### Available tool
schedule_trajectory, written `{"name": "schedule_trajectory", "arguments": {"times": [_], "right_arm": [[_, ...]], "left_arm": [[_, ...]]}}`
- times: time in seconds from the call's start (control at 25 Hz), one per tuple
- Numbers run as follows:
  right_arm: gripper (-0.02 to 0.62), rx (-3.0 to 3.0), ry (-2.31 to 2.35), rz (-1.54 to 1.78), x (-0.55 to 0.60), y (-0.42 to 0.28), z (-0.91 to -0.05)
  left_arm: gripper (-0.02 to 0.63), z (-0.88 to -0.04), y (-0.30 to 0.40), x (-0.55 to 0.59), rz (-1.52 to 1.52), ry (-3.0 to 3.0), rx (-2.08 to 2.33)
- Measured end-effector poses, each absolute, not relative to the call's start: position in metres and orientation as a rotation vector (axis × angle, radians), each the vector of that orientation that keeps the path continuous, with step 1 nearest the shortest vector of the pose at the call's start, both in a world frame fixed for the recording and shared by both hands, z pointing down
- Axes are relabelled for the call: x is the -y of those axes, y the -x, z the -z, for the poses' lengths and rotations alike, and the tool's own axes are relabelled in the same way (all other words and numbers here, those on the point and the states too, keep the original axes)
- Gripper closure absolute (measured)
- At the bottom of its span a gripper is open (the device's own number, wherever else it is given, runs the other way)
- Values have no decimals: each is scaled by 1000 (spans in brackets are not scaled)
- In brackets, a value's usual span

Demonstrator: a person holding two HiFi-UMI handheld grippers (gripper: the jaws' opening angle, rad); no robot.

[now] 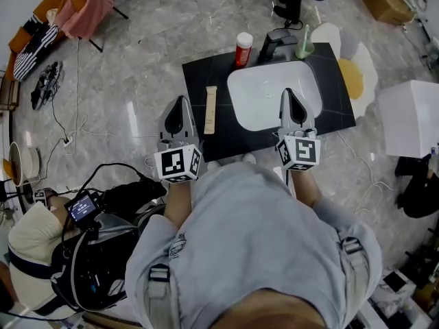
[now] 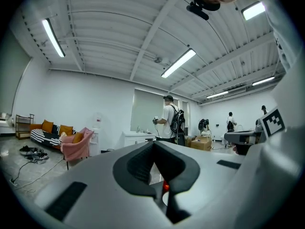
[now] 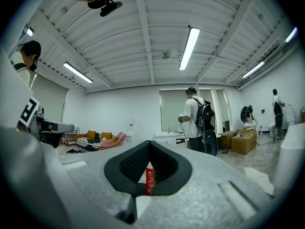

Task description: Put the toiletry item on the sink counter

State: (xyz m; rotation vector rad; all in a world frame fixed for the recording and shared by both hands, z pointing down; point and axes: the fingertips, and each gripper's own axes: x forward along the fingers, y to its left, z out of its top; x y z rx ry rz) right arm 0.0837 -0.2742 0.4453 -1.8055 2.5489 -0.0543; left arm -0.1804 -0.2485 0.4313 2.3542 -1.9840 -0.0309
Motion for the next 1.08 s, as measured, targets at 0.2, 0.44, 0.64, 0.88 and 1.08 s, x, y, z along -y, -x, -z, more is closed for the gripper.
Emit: {"name": "schedule_trajectory", "arguments": {"times": [0.2,0.44,0.64,0.88,1.08], "right_arm": [[591,-2555,1798,22,273,-80,-439],[591,-2559,1787,39,273,-79,-439],[591,-2560,1786,42,271,-79,-438],[591,-2562,1785,47,268,-79,-439],[591,-2567,1783,50,270,-79,-440]], "left_arm": [[601,-429,182,248,40,-2354,1990],[601,-429,180,247,38,-2350,1984],[601,-428,180,245,40,-2349,1983],[601,-426,181,242,43,-2349,1990],[601,-427,181,243,44,-2347,1993]]}}
